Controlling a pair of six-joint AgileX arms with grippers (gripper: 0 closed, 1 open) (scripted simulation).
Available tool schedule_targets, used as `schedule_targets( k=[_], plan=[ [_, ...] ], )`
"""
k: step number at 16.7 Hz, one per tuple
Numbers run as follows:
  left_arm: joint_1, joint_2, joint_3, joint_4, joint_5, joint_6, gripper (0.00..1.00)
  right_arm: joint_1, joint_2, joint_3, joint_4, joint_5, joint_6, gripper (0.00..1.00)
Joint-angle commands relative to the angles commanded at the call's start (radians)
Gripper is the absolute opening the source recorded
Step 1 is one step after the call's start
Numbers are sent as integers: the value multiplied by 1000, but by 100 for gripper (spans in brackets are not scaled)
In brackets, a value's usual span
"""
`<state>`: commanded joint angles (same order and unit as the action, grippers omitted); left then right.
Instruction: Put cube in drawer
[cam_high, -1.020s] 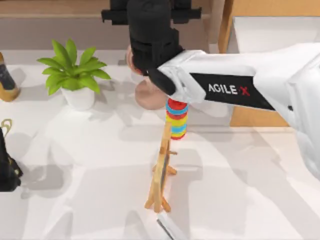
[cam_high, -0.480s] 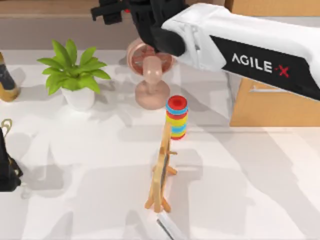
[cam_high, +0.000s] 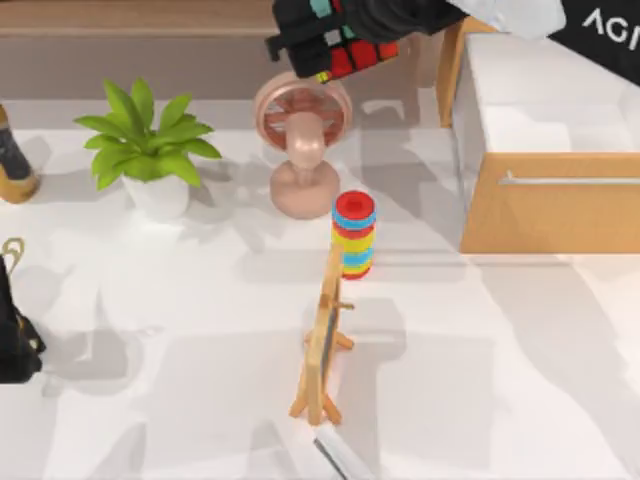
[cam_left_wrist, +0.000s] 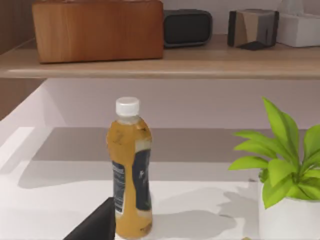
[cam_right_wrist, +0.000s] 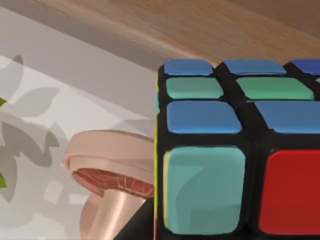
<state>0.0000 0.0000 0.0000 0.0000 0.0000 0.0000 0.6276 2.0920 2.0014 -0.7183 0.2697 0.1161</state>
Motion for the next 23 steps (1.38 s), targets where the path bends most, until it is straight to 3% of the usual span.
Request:
schedule_targets(
  k=[5,10,15,23],
  plan=[
    [0,0,0,0,0,0,100,-163,6,118,-373,-119,18,0],
    [0,0,0,0,0,0,100,-368,116,243,-586,-189,29,0],
    [0,0,0,0,0,0,100,-478,298,301,-682,-243,37,0],
    [0,0,0,0,0,0,100,-494,365,309,-704,-263,41,0]
  ],
)
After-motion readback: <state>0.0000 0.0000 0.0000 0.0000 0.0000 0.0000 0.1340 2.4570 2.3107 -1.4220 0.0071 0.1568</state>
